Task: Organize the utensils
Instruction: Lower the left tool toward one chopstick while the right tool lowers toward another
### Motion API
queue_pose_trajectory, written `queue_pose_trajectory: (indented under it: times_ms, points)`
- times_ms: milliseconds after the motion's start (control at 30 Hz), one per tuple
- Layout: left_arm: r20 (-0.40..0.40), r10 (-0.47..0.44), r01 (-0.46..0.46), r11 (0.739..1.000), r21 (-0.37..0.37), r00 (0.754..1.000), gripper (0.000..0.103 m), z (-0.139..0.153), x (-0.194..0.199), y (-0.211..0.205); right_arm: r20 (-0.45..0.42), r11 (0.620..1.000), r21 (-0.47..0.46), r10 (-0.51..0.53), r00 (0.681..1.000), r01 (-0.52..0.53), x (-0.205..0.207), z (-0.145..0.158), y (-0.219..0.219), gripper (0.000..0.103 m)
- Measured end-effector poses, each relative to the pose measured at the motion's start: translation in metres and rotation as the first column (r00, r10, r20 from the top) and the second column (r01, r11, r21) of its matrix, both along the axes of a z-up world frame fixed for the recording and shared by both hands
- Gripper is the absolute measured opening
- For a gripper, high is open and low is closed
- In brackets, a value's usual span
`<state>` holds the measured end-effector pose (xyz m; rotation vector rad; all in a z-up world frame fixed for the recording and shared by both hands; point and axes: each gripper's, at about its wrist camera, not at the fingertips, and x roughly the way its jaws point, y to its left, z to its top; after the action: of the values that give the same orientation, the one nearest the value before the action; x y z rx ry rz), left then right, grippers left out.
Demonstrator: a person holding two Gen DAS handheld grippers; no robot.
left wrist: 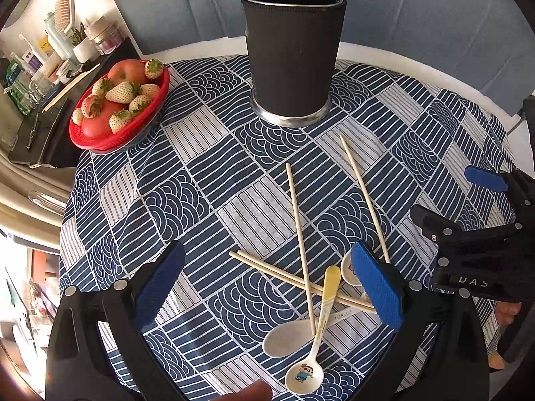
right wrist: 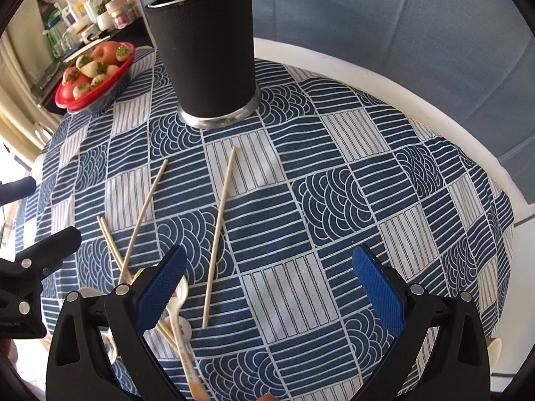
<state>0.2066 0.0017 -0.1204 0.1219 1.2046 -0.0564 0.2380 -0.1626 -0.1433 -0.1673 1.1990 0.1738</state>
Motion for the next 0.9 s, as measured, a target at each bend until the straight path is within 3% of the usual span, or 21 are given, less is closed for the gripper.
queue_pose_trajectory:
  times_ms: [500,767,867,900]
  points:
    - [-0.130,0.011,-0.014,1.000,-0.022,0.991,0.097,-0.057,0.028,0.004,-0.095,0.999,-0.032,0.013,0.995,-0.016,0.024,-0.047,0.009,0.095]
    - [-0.179,0.008,-0.011,1.000,-0.017,0.984,0.097,-0.084,0.046,0.004,-0.174,0.999,-0.008,-0.034,0.984,0.033,0.033,-0.072,0.003,0.096]
    - [-0.207,0.019,-0.018,1.000,0.005,0.978,0.097,-0.096,0.051,0.005,-0.166,1.000,-0.008,-0.030,0.986,0.029,0.034,-0.072,0.002,0.096]
    - [-0.211,0.019,-0.024,1.000,-0.019,0.977,0.099,-0.099,0.053,0.007,-0.164,1.000,-0.009,-0.025,0.986,0.024,0.034,-0.072,0.002,0.096]
